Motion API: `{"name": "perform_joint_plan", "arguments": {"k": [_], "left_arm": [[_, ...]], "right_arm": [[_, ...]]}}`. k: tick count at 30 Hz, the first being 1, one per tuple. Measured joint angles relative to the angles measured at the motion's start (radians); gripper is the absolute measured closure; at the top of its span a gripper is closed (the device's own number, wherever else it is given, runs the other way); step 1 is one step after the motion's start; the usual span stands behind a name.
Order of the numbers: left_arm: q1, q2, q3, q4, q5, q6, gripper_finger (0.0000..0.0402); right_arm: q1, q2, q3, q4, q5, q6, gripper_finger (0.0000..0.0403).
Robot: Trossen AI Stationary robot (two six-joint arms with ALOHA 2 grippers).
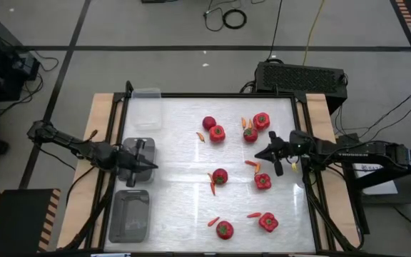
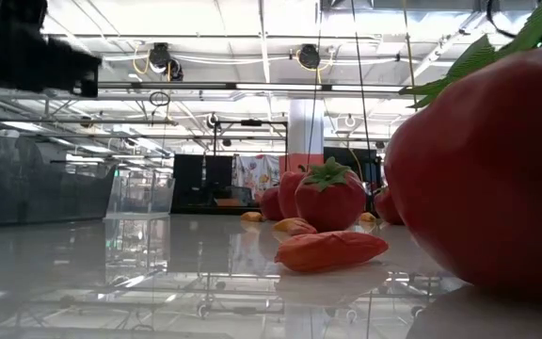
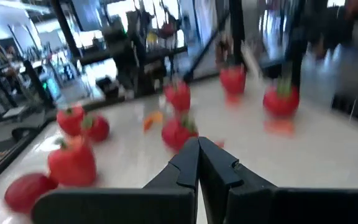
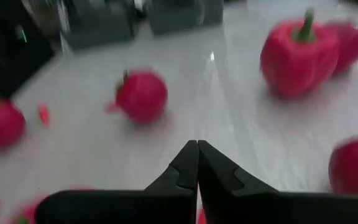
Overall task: Sort produce into baskets
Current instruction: Put the tomato into the transparent bin
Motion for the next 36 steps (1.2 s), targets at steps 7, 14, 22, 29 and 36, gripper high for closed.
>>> {"name": "perform_joint_plan", "arguments": {"k": [7, 14, 22, 29, 36], "left_arm": [[0.0, 0.0, 0.0, 0.268, 0.0, -0.114, 0.0393], [0.0, 0.0, 0.0, 0.334, -0.135, -0.058, 0.0393], [0.067, 0.014, 0.007, 0.401, -0.483, -0.039, 0.0393], [0.226, 0.133, 0.071, 0.544, -0.351, 0.047, 0.0393], [0.376, 0.476, 0.272, 0.528, -0.17, 0.045, 0.0393]], "right_arm": [[0.0, 0.0, 0.0, 0.325, 0.0, 0.22, 0.0403], [0.001, 0.002, 0.0, 0.412, 0.054, 0.266, 0.0403], [0.04, 0.031, 0.0, 0.419, 0.181, 0.26, 0.0403], [0.081, 0.09, 0.0, 0.489, 0.215, 0.212, 0.0403], [0.1, 0.163, 0.0, 0.596, 0.215, 0.146, 0.0403]]}}
